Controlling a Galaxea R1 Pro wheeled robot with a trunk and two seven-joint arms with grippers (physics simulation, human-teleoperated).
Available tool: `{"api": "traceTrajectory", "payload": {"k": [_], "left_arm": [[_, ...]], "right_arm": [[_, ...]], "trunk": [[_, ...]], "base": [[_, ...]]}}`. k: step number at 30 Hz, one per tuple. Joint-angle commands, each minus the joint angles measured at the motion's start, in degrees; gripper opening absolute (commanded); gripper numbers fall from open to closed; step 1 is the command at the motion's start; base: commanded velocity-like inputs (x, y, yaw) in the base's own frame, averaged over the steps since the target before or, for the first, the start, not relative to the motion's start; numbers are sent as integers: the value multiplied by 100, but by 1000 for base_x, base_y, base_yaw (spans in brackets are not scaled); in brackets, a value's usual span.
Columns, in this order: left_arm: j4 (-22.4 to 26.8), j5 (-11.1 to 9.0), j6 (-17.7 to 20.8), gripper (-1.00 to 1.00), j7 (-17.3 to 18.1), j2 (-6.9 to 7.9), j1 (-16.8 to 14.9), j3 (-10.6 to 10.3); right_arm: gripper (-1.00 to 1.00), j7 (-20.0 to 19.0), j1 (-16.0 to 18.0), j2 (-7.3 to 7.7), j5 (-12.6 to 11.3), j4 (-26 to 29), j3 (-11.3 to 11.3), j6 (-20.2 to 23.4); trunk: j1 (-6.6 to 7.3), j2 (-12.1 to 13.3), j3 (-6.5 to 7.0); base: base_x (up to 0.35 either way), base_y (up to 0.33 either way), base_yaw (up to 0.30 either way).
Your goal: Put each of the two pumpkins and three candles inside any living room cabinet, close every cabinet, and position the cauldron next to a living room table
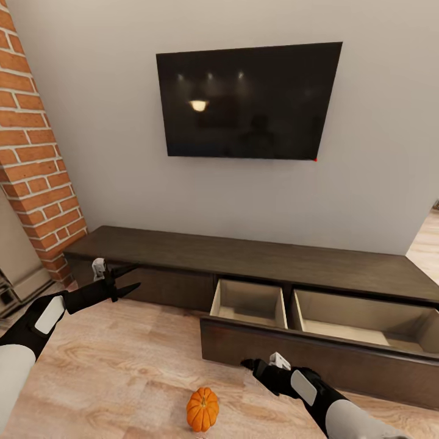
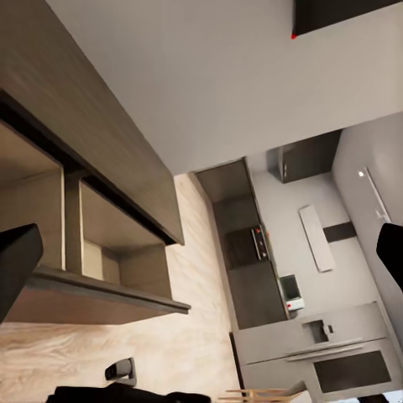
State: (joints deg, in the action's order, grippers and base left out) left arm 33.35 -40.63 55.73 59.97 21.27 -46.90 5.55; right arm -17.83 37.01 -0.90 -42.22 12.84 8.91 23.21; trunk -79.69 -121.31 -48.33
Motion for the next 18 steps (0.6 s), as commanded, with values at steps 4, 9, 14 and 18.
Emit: {"api": "traceTrajectory", "payload": {"k": [4,9,14,18], "left_arm": [[-3,2,26,100,15,-4,-4,7],[-4,2,26,100,15,-5,-4,7],[-4,2,26,100,15,-6,-4,7],[-4,2,26,100,15,-5,-4,7]], "right_arm": [[100,54,169,-5,-32,-185,32,-211],[100,57,300,-7,-28,-465,32,-300],[100,-8,330,5,-14,-476,40,-269],[100,-157,333,31,5,-316,41,-270]], "trunk": [[-87,-164,-78],[-197,-365,-167],[-307,-565,-257],[-395,-726,-329]], "base": [[0,0,0],[0,0,0],[0,0,0],[0,0,0]]}}
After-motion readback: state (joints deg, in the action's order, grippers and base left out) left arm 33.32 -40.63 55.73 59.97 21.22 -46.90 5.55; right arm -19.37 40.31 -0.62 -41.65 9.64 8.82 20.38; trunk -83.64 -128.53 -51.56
